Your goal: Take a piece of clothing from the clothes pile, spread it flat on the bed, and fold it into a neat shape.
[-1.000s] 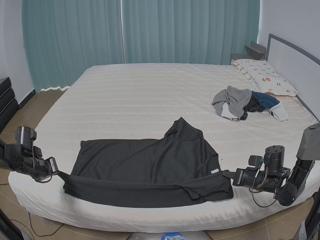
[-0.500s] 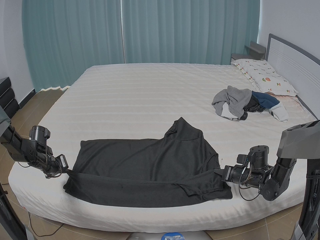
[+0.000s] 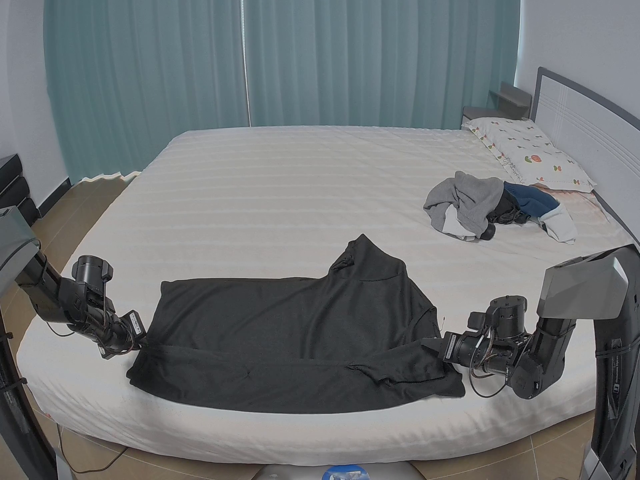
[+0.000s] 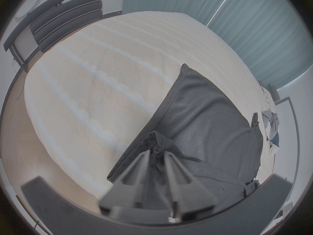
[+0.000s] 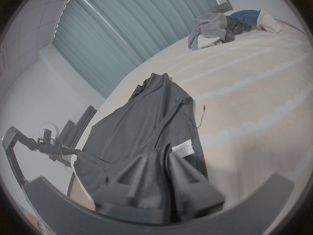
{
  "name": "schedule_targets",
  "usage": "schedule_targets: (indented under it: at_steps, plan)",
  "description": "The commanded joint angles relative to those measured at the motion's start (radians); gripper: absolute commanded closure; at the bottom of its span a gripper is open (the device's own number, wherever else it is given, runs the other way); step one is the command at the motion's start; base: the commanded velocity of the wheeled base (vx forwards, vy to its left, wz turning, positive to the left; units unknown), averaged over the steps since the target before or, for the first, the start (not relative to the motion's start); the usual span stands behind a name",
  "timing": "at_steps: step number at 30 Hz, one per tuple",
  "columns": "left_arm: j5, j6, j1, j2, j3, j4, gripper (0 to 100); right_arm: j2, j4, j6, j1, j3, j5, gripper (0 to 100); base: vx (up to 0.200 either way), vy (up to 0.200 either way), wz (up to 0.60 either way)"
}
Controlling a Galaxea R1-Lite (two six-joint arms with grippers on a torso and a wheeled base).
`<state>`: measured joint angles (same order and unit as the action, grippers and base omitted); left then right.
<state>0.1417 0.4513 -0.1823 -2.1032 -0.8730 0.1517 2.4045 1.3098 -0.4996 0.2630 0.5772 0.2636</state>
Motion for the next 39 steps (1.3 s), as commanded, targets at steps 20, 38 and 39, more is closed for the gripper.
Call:
schedule_targets:
  at_steps: [20,38,39]
  plan:
    - [0.202,0.158,-0.085,0.114,0.057,0.045,0,-0.008,0.187,-0.522,-0.117,-0.014,0.1,0,0.0,0.0,0.0]
    - [0.248,0.224,-0.103,0.123,0.06,0.043,0,0.008,0.243,-0.542,-0.117,-0.045,0.103,0,0.0,0.067,0.0]
    - [0.248,0.224,-0.103,0.123,0.06,0.043,0,0.008,0.244,-0.548,-0.117,-0.045,0.103,0,0.0,0.2,0.0]
